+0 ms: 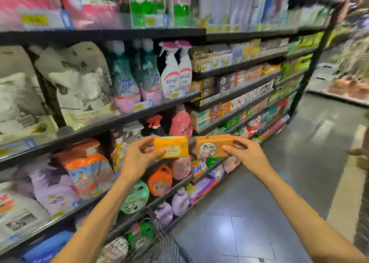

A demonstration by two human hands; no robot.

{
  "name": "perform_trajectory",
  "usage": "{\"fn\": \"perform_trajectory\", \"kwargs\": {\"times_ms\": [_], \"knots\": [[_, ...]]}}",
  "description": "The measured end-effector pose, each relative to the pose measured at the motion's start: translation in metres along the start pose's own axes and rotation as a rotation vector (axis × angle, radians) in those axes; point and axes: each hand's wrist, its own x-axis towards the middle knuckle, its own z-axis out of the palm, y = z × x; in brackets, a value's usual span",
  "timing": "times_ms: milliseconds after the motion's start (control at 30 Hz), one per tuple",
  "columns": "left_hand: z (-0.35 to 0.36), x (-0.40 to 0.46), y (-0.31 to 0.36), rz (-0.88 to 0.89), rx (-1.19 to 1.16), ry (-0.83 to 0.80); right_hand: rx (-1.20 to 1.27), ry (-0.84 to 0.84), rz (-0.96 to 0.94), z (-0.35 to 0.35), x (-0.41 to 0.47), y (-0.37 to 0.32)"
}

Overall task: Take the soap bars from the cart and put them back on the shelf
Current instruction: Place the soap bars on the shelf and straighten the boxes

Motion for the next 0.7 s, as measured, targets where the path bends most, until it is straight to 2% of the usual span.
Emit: {"fn": "perform_trajectory", "kwargs": {"times_ms": [167,367,533,700], "knots": [[0.12,0.039,0.035,0.065,-0.007,-0.069,-0.026,0.131,-0.024,-0.122,0.027,0.009],[0.248,0.087,0.069,0.113,-0.036,-0.145,-0.075,0.21,-0.03,-0.244,0.068,0.017],[0.327,0.136,0.085,0.154,-0.041,-0.176,-0.069,0.27,-0.023,-0.309,0.112,0.028],[0.377,0.198,0.086,0.169,-0.059,-0.16,-0.061,0.265,-0.032,-0.344,0.18,0.041]]}}
